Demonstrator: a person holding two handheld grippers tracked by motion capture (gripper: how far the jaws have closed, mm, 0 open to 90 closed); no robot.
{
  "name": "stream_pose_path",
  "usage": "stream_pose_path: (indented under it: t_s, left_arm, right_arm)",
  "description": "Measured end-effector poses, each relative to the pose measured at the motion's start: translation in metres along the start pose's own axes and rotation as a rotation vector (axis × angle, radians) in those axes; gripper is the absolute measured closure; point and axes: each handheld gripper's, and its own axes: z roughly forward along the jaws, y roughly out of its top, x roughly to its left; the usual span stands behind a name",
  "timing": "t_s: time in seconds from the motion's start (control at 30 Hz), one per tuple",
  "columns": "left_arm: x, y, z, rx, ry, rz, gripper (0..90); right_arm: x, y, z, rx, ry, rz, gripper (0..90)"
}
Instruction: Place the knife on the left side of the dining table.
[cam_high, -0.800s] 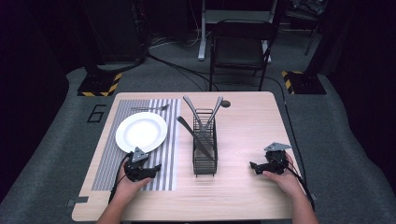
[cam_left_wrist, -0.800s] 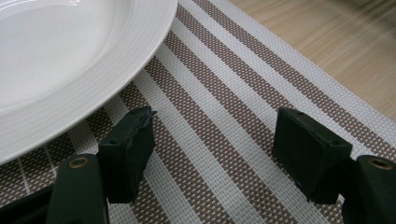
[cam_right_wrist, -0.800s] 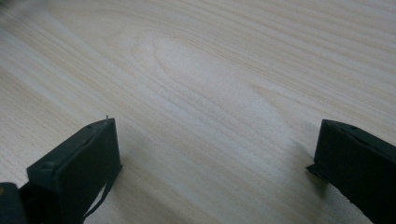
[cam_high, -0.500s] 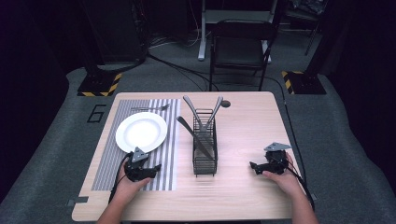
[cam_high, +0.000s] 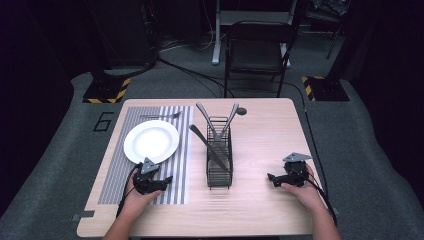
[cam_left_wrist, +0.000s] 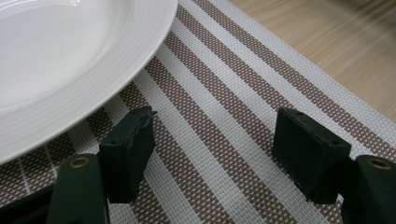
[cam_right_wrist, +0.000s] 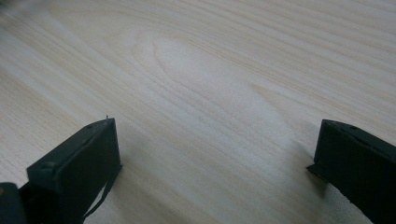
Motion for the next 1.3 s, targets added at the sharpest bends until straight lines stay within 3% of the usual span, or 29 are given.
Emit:
stream_pose_path:
  t_s: [0.23, 0.33, 0.5, 0.63, 0.8, 1.07, 1.3]
  left_arm:
    - [0.001, 0.000, -0.001, 0.001, 0.005, -0.005, 30.4]
    - [0.002, 0.000, -0.003, 0.001, 0.016, -0.015, 36.7]
    - [-0.002, 0.006, -0.015, -0.005, 0.020, -0.063, 43.8]
    - [-0.002, 0.018, -0.027, -0.025, 0.001, -0.136, 46.4]
    - [-0.004, 0.032, -0.036, -0.020, -0.010, -0.178, 50.7]
    - [-0.008, 0.050, -0.045, -0.007, -0.022, -0.166, 52.7]
    - [-0.009, 0.066, -0.051, -0.024, -0.023, -0.166, 52.7]
  right_arm:
    - [0.000, 0.000, 0.000, 0.000, 0.000, 0.000, 0.0]
    - [0.000, 0.000, 0.000, 0.000, -0.001, 0.000, 0.0]
    - [0.000, 0.000, 0.000, 0.000, 0.000, 0.000, 0.0]
    - [0.000, 0.000, 0.000, 0.000, 0.000, 0.000, 0.0]
    - [0.000, 0.000, 0.000, 0.000, 0.000, 0.001, 0.0]
    - [0.000, 0.000, 0.000, 0.000, 0.000, 0.000, 0.0]
    - [0.000, 0.000, 0.000, -0.003, -0.001, -0.005, 0.0]
